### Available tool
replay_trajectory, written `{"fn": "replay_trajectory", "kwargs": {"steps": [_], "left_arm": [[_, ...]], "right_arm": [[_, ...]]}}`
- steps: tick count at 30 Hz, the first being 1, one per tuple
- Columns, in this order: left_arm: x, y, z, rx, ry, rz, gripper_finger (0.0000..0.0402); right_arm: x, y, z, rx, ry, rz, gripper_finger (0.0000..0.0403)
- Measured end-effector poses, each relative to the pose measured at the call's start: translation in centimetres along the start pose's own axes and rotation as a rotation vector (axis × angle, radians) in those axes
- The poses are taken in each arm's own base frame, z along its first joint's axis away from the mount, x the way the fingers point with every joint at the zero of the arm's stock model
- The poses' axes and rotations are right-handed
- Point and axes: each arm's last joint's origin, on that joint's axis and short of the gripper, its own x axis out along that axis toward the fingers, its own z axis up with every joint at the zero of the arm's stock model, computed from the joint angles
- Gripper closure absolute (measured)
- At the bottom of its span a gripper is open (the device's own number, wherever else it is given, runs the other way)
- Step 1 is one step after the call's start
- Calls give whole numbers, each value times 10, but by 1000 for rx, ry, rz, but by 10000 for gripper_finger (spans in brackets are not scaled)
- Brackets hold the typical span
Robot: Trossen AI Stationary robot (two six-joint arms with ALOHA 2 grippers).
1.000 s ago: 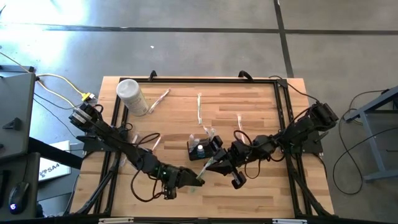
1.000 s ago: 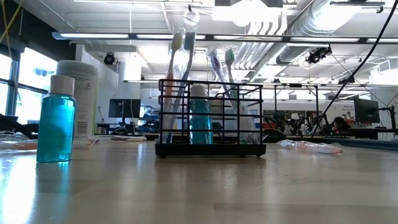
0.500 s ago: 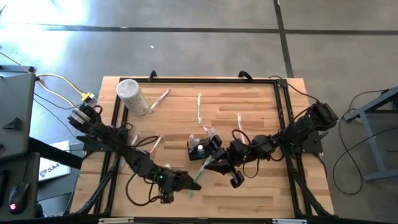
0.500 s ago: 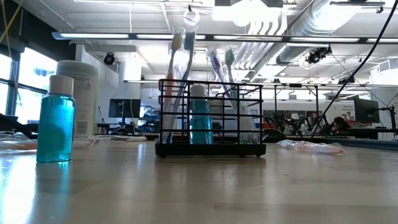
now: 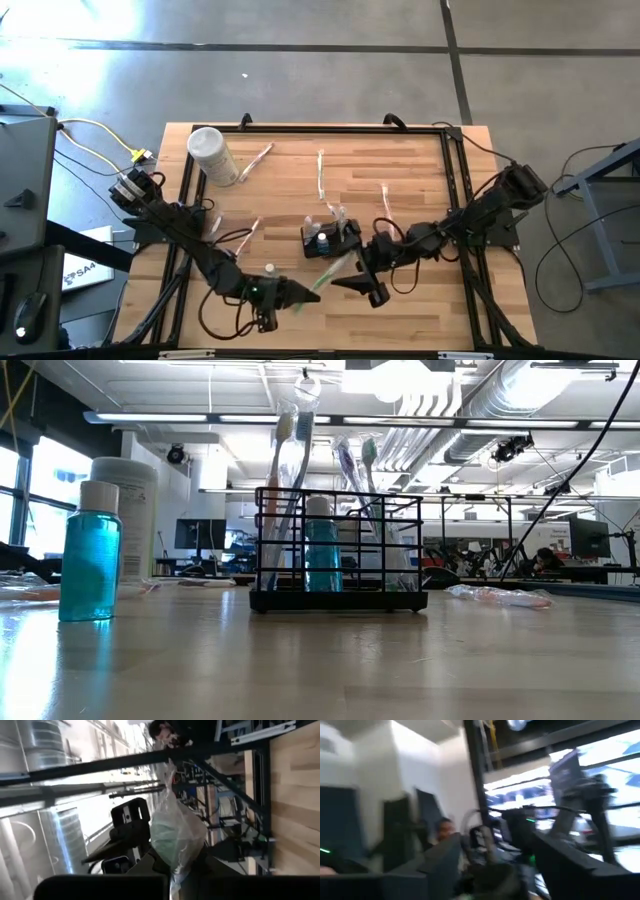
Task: Pick & Place toothbrushing station
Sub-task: Put the right green toothbrush into the black wire organizer
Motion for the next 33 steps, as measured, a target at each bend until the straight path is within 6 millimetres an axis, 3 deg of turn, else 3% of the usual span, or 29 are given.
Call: {"fn": "replay_trajectory", "kwargs": {"steps": [7,12,19,24,30,33], "left_arm": [[-12,4,13,-103,128,-22,396],[-17,18,17,-281,361,-13,396],[-7,48,10,-491,468,-31,396],[-1,67,-10,-693,545,-120,396],[-9,105,-49,-1238,577,-346,396],[-15,119,-65,-1391,604,-403,396]], "right_arm": [[-19,20,23,-275,139,-368,84],[-34,38,28,-385,232,-621,77],[-45,59,23,-402,282,-659,90],[-49,69,20,-395,303,-637,101],[-56,76,13,-392,345,-648,113],[-57,77,11,-380,358,-644,117]]}}
